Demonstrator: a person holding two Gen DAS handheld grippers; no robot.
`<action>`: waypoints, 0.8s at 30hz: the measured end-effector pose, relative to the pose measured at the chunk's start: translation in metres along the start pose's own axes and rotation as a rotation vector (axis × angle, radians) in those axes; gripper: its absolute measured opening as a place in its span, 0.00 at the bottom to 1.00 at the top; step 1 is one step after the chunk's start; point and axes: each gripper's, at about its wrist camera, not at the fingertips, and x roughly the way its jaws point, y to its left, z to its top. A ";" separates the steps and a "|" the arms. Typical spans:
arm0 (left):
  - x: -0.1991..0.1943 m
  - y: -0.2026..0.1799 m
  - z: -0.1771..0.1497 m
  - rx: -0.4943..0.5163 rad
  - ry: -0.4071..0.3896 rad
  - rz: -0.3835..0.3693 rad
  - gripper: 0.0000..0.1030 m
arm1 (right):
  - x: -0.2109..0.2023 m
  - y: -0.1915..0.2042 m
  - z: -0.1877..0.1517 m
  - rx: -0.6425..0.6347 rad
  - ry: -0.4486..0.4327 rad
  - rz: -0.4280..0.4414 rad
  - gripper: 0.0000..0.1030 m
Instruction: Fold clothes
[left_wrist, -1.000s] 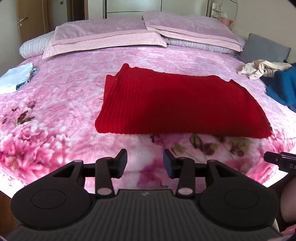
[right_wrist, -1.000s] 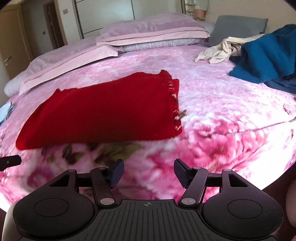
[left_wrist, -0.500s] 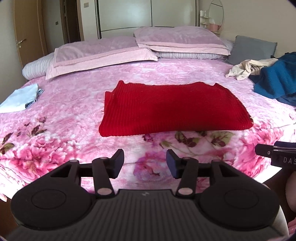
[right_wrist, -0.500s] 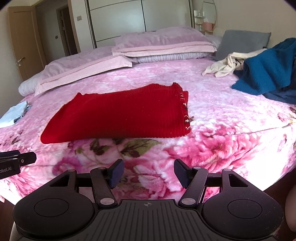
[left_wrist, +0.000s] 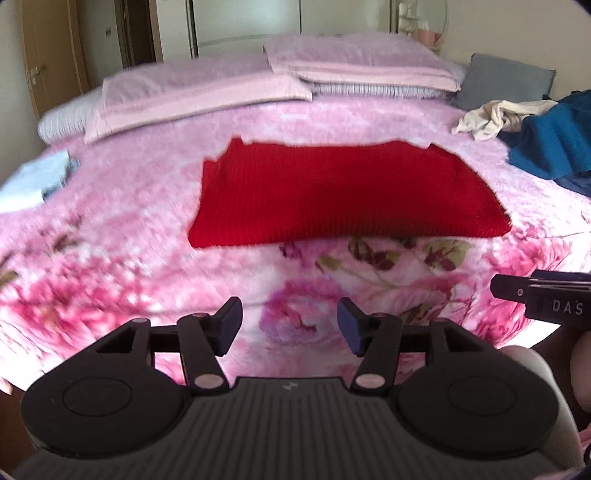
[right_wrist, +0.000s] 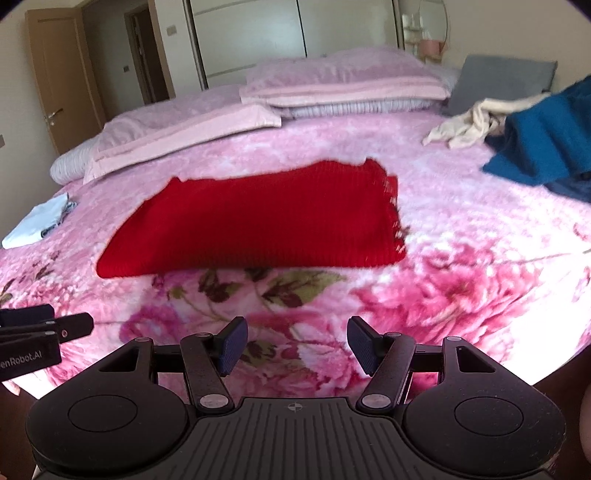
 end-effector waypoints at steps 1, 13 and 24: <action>0.006 0.001 0.000 -0.006 0.009 -0.006 0.48 | 0.008 -0.004 -0.001 0.013 0.004 0.008 0.61; 0.100 0.052 0.074 -0.104 -0.138 -0.042 0.18 | 0.078 -0.074 0.061 0.129 -0.212 0.028 0.25; 0.154 0.084 0.111 -0.214 0.071 0.018 0.18 | 0.132 -0.091 0.120 0.032 0.091 -0.027 0.24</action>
